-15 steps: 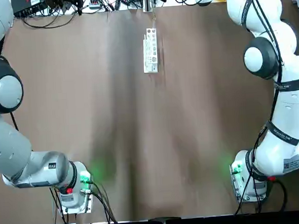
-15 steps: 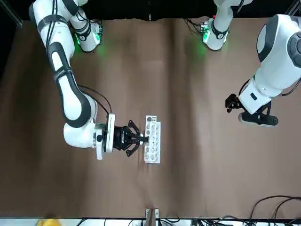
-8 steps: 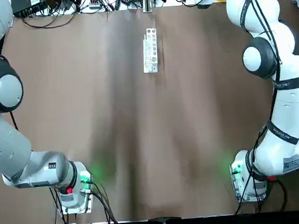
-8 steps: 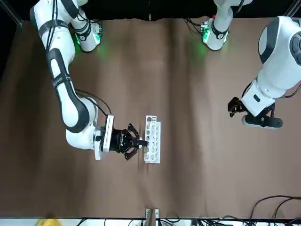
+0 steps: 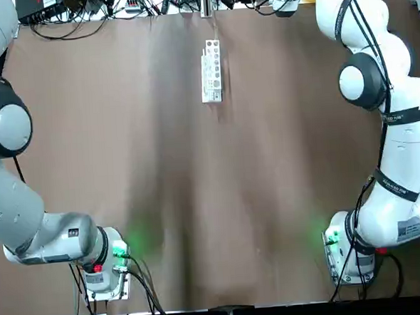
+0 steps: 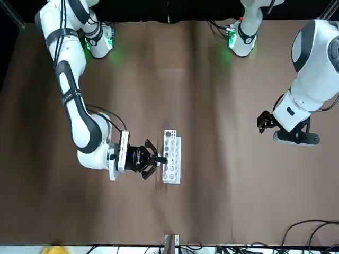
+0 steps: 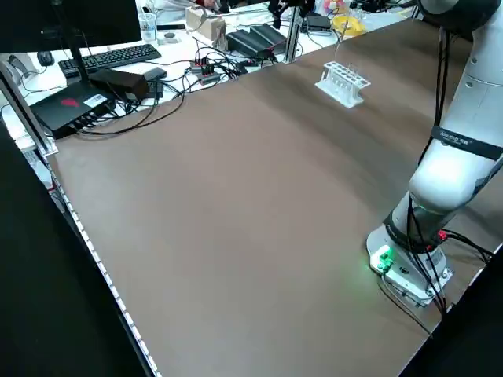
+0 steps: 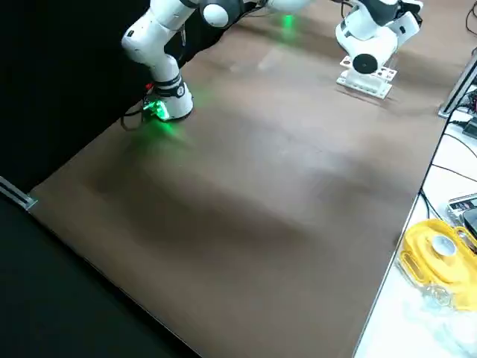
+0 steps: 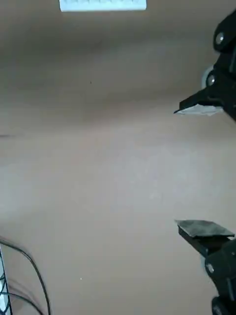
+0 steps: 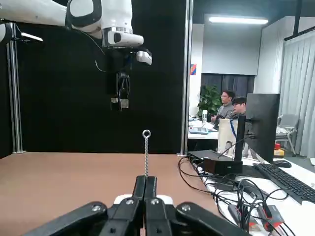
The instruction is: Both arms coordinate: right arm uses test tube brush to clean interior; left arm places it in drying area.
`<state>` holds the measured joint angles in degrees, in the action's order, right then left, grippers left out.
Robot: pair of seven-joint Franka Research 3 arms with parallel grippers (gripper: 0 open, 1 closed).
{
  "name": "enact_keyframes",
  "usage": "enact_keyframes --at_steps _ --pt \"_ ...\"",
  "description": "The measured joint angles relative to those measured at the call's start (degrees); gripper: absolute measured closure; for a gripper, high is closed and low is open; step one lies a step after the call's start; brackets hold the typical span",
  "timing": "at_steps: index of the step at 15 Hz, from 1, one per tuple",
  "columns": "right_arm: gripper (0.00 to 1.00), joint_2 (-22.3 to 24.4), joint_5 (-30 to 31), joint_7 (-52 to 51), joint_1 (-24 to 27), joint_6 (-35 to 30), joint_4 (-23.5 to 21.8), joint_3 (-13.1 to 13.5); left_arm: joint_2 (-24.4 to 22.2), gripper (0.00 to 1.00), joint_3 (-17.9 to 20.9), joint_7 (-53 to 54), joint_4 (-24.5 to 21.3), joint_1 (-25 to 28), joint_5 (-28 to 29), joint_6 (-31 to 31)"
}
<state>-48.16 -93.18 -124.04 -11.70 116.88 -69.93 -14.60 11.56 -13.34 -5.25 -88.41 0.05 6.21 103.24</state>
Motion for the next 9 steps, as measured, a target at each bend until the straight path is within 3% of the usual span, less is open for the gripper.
enact_keyframes --at_steps 9 --pt "0.98 -0.6 0.0 -1.4 0.7 -1.1 -0.3 0.1 0.0 0.00 -0.4 -0.3 0.0 -0.1 -0.9 0.1"
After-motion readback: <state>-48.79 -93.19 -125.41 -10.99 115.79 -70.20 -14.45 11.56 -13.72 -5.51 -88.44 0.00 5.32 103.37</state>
